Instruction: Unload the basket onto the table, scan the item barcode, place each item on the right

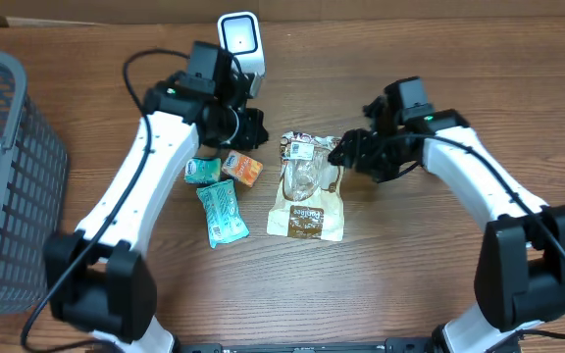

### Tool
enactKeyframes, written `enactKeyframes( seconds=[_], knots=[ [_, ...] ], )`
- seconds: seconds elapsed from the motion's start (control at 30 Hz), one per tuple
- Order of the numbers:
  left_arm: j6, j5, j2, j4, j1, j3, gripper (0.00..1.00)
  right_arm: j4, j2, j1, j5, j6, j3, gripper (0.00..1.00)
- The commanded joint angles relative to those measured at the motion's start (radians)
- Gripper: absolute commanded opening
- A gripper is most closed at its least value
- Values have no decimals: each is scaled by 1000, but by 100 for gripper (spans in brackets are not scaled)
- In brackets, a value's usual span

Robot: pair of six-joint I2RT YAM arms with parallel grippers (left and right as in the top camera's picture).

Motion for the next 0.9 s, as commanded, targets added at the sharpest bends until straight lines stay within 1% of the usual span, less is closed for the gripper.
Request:
enactKeyframes(
  seconds=[0.0, 0.13, 0.2, 0.27, 0.4, 0.5, 0.63, 0.87],
  knots=[
    [-93, 143, 84, 29, -8, -28, 4, -31, -27, -30, -33, -5, 20, 64],
    [-119, 227, 175, 89, -15, -28, 4, -56, -27, -51, -29, -8, 20, 63],
    [-142, 243, 214, 117, -22, -28, 4, -64, -27, -51, -21, -8, 20, 64],
    [-163, 243, 245, 132, -32, -28, 4, -75, -26, -51, -13, -9, 20, 64],
    [-165, 240, 283, 146, -54, -28, 4, -103, -23, -51, 40, -8, 20, 64],
    [-161, 227, 283, 161, -73, -28, 4, -114, -21, -51, 53, -8, 19, 64],
    [-163, 174, 283, 156, -88, -29, 4, -120, -21, -51, 66, -8, 19, 64],
    [-175, 171, 293, 160, -92, -32, 4, -124, -21, -51, 66, -8, 19, 64]
  ],
)
